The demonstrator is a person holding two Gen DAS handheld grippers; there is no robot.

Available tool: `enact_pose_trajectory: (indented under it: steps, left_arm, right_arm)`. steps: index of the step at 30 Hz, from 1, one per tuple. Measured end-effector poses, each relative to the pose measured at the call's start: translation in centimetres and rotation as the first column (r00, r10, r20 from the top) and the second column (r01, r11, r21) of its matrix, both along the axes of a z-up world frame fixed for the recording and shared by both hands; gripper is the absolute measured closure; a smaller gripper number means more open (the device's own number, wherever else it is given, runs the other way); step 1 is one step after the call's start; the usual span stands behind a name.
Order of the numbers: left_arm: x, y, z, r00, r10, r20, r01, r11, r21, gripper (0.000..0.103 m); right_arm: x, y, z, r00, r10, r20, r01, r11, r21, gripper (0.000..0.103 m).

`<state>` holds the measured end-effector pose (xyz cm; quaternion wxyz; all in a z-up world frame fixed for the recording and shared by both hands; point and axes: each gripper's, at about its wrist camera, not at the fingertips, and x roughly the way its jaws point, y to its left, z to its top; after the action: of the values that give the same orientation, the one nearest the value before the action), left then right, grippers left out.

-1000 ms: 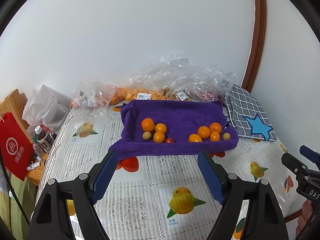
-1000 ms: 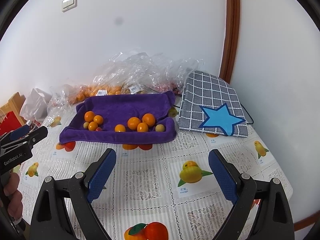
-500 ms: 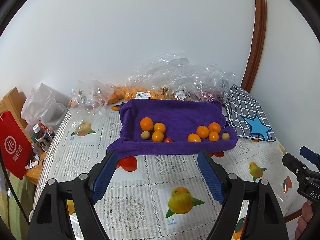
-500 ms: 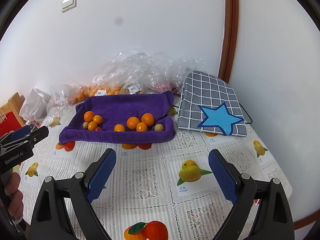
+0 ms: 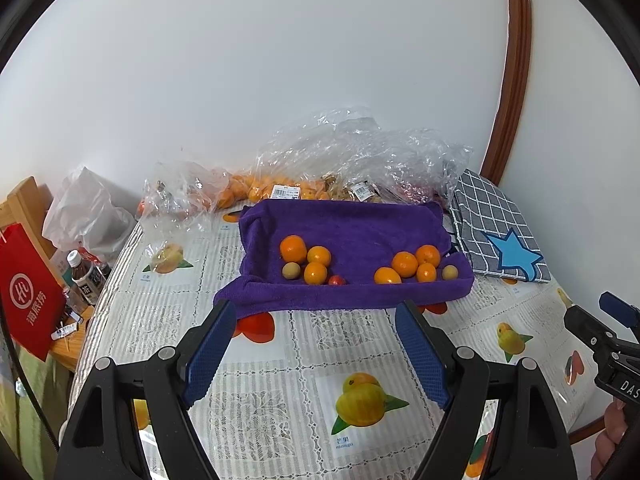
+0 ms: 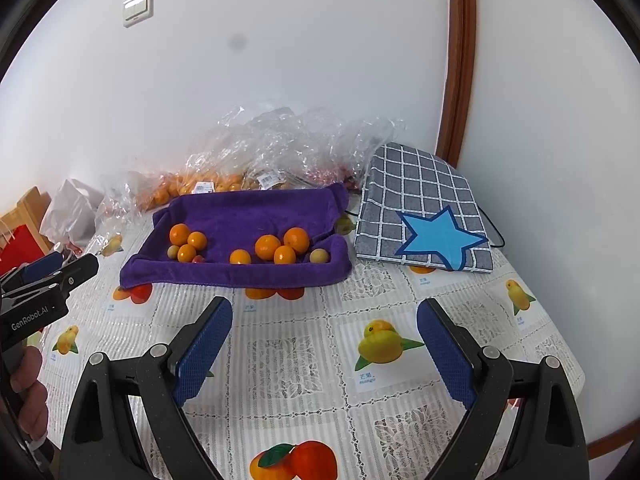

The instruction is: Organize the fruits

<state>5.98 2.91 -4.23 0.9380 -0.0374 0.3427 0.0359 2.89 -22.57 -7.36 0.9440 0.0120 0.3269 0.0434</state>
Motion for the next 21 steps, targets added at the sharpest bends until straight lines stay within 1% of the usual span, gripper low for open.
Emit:
enact_pose_trajectory:
  steps: [21]
  left_arm:
    - [-0.3, 0.15, 0.38, 1.0, 0.001, 0.009, -0.001, 1.0, 0.0, 0.022]
  right_arm:
    - [0.0, 0.01, 0.03, 1.0, 0.001, 0.001, -0.001, 1.0, 0.001, 0.01]
